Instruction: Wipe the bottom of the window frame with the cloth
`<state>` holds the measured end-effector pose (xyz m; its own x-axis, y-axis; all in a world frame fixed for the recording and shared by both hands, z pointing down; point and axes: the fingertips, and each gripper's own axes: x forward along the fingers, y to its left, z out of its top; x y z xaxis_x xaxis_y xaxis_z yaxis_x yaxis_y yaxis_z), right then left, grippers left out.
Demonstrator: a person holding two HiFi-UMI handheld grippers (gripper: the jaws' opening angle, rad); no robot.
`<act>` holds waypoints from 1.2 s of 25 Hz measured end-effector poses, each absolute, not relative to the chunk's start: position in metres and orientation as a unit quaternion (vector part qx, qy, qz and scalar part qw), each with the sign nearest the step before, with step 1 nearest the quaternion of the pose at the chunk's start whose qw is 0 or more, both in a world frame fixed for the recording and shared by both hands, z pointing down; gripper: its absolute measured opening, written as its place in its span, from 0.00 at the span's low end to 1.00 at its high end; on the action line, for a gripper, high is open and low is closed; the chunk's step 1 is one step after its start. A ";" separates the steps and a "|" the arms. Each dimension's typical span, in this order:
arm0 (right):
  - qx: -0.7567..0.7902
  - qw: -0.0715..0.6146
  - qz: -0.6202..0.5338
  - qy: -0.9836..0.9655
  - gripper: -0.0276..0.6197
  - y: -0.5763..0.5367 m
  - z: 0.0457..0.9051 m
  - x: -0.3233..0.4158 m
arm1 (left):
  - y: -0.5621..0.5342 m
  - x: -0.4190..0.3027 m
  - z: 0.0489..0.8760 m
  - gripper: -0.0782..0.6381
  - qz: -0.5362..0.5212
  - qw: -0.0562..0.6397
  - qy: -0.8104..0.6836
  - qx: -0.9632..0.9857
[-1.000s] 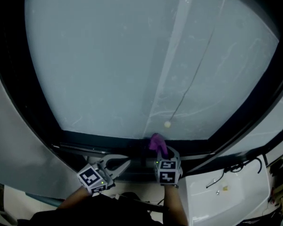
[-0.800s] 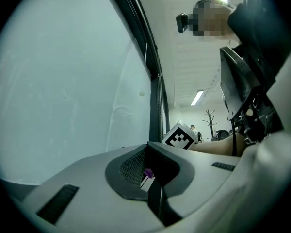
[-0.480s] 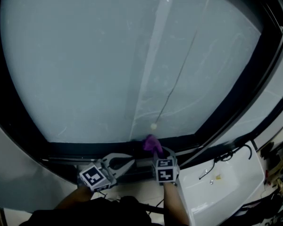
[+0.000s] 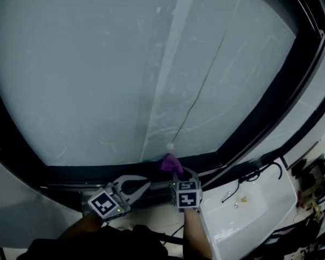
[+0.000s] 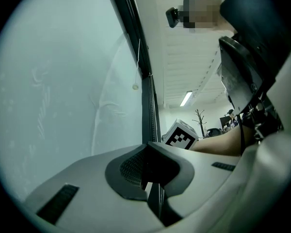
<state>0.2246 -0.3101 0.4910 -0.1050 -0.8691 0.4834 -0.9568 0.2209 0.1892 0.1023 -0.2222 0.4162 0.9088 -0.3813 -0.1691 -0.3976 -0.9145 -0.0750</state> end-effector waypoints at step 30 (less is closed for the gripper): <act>0.657 0.283 0.083 -0.694 0.17 -0.329 0.495 0.340 | -0.234 0.116 0.420 0.11 0.080 0.071 0.231 -0.967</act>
<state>0.3400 -0.3292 0.4950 0.0243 -0.8651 0.5010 -0.9587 0.1219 0.2571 0.1158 -0.2343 0.4200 0.8801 -0.4361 -0.1878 -0.4587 -0.8830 -0.0994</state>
